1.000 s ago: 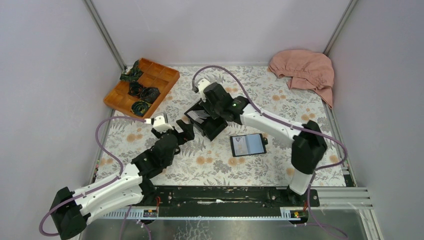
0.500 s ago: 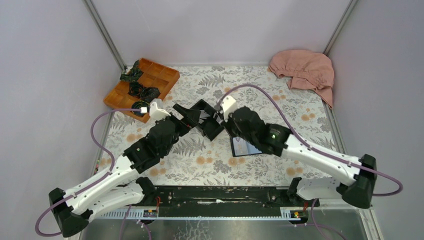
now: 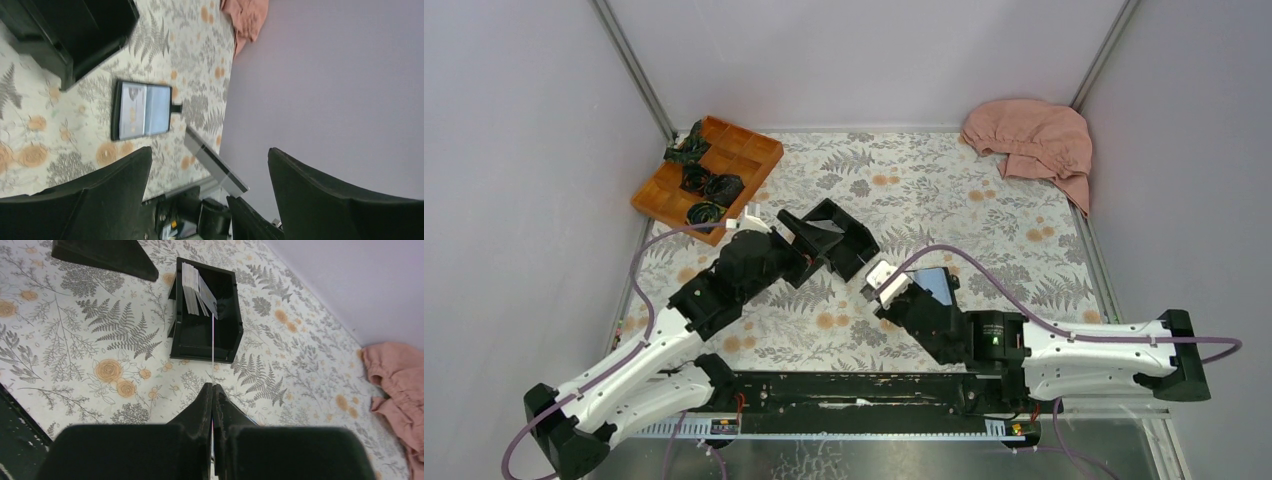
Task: Put the credit cards into the card holder
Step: Pick up the credit card from the storage box.
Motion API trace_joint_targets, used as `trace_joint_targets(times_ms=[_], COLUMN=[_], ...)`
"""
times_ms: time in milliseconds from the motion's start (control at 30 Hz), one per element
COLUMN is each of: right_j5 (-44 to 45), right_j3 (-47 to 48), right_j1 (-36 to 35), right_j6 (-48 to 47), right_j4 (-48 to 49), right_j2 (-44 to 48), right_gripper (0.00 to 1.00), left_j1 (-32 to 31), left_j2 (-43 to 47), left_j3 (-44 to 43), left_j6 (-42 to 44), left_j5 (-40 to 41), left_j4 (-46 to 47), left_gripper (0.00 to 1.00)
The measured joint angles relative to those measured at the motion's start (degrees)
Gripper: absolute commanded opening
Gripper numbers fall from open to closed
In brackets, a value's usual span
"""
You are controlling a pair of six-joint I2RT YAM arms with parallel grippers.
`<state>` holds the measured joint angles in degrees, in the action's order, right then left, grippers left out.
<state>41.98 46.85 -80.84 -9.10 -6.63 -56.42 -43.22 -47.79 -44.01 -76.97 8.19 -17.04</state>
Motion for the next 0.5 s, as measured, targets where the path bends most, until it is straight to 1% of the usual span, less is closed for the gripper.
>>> trace_joint_targets(times_ms=[133, 233, 300, 500], right_j5=[8.02, 11.89, 13.73, 15.98], right_j3=[-2.69, -4.42, -5.42, -6.36], right_j1=[-5.79, -8.35, -9.44, -11.06], right_j6=[-5.11, -8.63, -10.82, -14.69], right_j4=[4.79, 8.04, 10.14, 13.84], right_j2=[-0.02, -0.11, -0.20, -1.53], right_gripper=[0.00, 0.00, 0.00, 0.00], left_j1=[1.29, 1.53, 1.66, 1.92], left_j2=[-0.28, -0.26, -0.26, -0.31], left_j3=[2.64, 5.01, 6.40, 7.43], left_j6=[-2.36, -4.13, -5.40, -7.65], left_j5=[-8.31, -13.11, -16.02, -20.22], left_j4=[1.31, 2.93, 4.22, 8.13], left_gripper=[0.89, 0.88, 0.88, 0.88])
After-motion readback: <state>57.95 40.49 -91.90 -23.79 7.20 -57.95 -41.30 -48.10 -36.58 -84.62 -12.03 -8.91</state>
